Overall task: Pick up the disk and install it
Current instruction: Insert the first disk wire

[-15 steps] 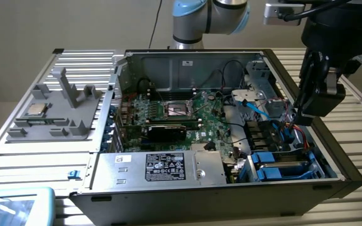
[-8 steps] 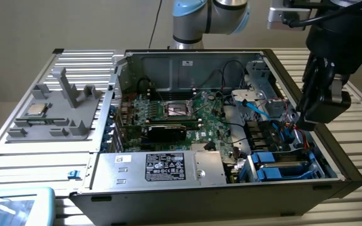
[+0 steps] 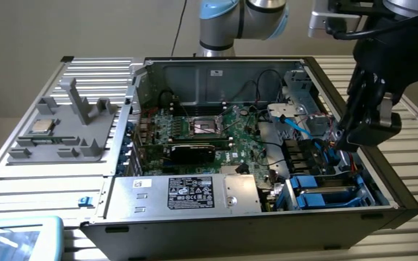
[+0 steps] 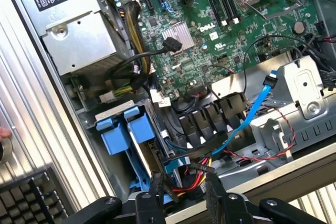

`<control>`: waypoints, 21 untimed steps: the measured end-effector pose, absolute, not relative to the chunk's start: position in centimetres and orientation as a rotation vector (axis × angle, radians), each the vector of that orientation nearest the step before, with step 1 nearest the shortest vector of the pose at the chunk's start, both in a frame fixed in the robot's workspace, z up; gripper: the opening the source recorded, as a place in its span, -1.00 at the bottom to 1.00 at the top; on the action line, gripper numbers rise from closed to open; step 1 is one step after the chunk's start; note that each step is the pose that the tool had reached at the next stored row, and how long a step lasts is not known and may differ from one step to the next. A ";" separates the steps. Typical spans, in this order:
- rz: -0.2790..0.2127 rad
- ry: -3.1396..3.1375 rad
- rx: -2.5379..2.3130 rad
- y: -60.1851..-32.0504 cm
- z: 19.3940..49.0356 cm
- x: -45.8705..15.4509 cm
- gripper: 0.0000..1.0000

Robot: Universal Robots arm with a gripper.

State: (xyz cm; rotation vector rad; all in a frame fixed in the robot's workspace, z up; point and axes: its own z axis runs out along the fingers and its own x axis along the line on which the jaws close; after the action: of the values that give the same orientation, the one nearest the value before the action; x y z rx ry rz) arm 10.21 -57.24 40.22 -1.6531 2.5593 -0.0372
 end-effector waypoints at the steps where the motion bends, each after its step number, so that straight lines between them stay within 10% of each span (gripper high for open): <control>1: -0.029 2.560 -1.657 -57.3 40.2 10.2 -0.10; 21: 0.042 2.502 -1.779 -58.4 39.1 11.6 -0.10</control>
State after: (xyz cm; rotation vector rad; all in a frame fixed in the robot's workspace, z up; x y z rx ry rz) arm 11.57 -58.36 39.12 -1.7786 2.5015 0.0418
